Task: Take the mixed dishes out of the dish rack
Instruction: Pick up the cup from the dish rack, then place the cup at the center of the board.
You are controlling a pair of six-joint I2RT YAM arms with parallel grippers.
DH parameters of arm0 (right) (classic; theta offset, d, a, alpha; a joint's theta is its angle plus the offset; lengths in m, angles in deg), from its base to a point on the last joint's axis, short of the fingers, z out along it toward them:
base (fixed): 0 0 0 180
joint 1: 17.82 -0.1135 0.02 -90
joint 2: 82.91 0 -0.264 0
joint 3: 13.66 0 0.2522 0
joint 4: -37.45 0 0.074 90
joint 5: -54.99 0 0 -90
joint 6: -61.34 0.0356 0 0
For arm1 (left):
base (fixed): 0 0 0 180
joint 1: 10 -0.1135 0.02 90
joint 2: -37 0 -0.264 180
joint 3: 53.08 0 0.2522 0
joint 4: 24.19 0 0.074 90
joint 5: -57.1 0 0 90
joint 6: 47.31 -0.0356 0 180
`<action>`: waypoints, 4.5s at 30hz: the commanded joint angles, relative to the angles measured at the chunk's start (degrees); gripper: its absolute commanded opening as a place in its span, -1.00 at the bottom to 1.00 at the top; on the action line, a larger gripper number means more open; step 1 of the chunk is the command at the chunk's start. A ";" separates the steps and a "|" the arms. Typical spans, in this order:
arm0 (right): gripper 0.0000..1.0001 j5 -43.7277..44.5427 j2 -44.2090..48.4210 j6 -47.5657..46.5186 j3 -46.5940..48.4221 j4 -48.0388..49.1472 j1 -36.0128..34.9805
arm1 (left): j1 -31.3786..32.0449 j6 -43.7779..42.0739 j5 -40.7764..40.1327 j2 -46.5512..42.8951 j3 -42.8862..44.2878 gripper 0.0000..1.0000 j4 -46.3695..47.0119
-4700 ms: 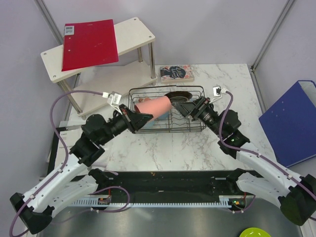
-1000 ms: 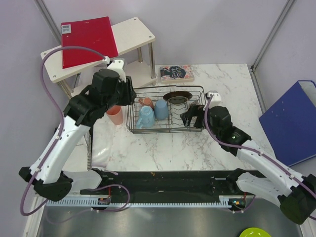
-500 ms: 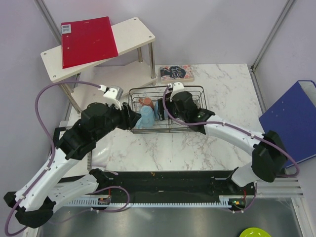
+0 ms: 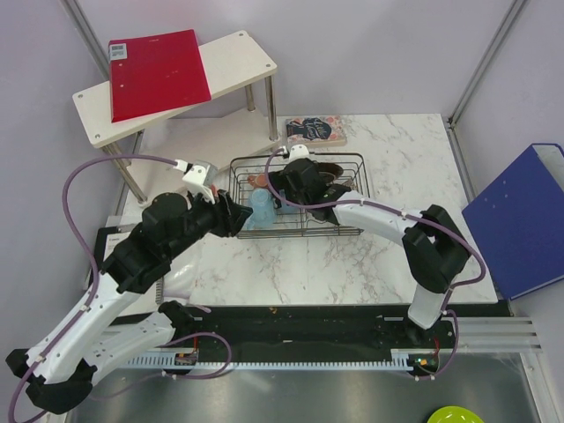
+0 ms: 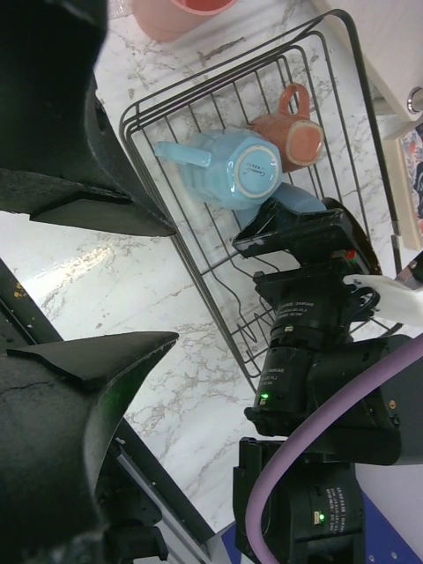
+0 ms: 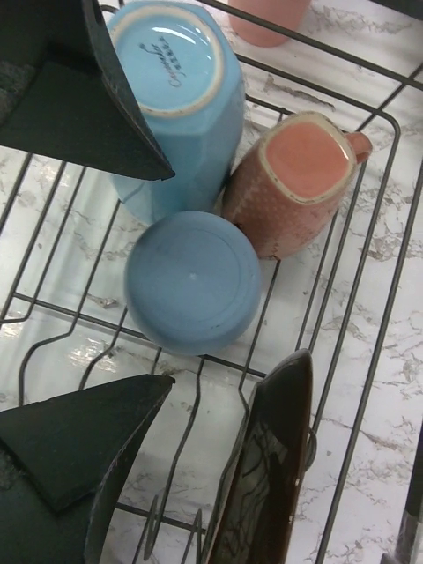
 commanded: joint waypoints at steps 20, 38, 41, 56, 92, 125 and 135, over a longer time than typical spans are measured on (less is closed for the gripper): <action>-0.07 2.41 1.99 0.22 2.17 2.62 0.23 | 0.29 -1.46 -0.98 -0.31 -1.59 0.09 3.94; -1.00 -19.36 40.05 16.63 -22.50 20.52 7.07 | 0.12 8.82 -2.86 -3.29 -6.16 0.96 12.10; -1.00 -28.07 42.08 25.60 -29.71 32.47 10.24 | 0.20 10.49 5.40 -4.53 -9.14 0.99 20.09; -1.00 -41.01 23.71 65.08 -44.76 101.23 12.89 | 0.20 16.56 16.60 -4.62 -18.82 0.97 41.47; 0.96 -39.63 40.39 35.86 -34.69 45.16 8.76 | 0.20 10.24 14.41 3.11 -8.38 -0.97 18.84; 0.96 -6.03 55.08 11.91 -31.49 -6.61 8.50 | 21.04 -0.66 -3.98 36.16 9.23 -0.97 -36.24; 0.96 -6.20 56.40 11.21 -33.16 -6.61 8.41 | 20.16 -3.48 3.77 44.25 13.07 -0.97 -29.46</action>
